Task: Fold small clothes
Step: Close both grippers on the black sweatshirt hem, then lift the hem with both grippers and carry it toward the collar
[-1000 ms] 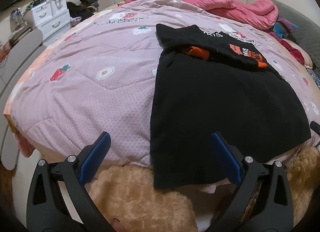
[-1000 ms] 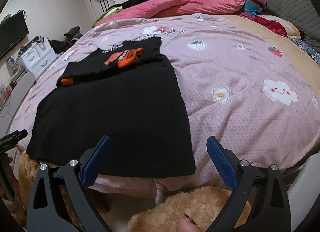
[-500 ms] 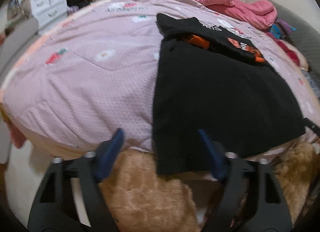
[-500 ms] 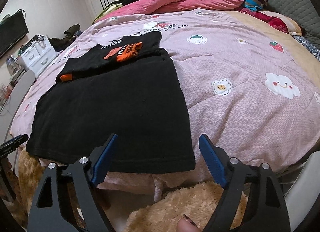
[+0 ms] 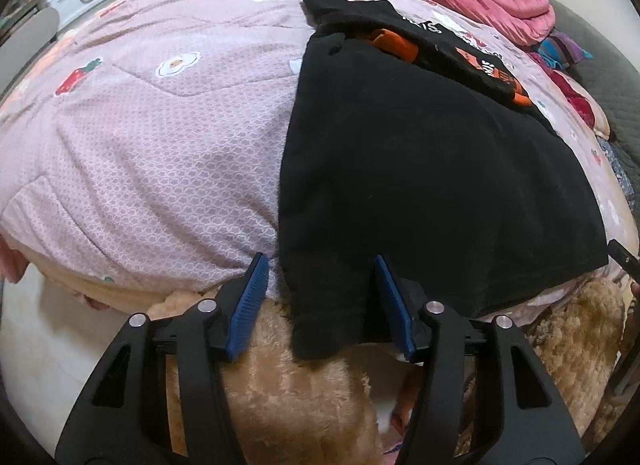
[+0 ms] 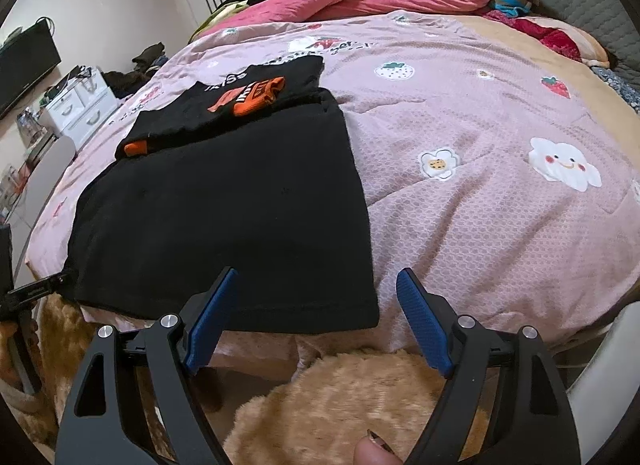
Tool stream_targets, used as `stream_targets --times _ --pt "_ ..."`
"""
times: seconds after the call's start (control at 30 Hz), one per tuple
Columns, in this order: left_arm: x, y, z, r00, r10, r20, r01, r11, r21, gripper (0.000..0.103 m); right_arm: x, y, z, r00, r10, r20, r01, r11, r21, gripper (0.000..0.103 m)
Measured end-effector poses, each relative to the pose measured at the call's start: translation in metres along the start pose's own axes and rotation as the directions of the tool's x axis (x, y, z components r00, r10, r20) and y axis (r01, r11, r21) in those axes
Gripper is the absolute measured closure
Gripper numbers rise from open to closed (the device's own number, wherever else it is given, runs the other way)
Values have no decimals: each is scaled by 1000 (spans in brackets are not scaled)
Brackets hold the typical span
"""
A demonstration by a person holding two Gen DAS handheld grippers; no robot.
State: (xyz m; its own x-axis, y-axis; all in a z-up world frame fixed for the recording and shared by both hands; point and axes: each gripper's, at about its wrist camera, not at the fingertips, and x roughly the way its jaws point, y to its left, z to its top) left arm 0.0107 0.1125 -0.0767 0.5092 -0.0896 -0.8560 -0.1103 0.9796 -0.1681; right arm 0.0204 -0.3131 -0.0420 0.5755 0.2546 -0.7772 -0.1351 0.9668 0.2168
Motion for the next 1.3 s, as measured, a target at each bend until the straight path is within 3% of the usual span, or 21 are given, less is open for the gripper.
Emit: stream_targets --times 0.1,0.2,0.33,0.47,0.53,0.9,1.3 --pt "-1 0 1 1000 -18 1 18 1000 -2 67 9 -5 2 999 -14 -34 15 1000 12 44" --pt "-2 -2 0 1000 -15 1 15 1000 7 68 18 -12 0 998 -3 -66 5 1000 27 55" --pt "1 -2 1 1000 -19 1 19 1000 2 68 20 -19 0 997 18 -73 -14 999 47 60" --pt "2 -1 3 1000 -17 1 17 1000 -6 71 12 -10 -3 999 14 -42 -15 1000 -17 88" --pt "1 -2 3 1000 -12 3 12 1000 0 77 8 -7 -4 1000 4 -28 -5 999 -33 92" --pt "-6 3 0 1000 -17 21 18 1000 -18 99 -39 -3 12 984 65 164 -66 998 3 94" --pt "-51 7 9 986 -91 143 96 995 -31 100 -55 6 22 967 49 251 -53 999 10 95"
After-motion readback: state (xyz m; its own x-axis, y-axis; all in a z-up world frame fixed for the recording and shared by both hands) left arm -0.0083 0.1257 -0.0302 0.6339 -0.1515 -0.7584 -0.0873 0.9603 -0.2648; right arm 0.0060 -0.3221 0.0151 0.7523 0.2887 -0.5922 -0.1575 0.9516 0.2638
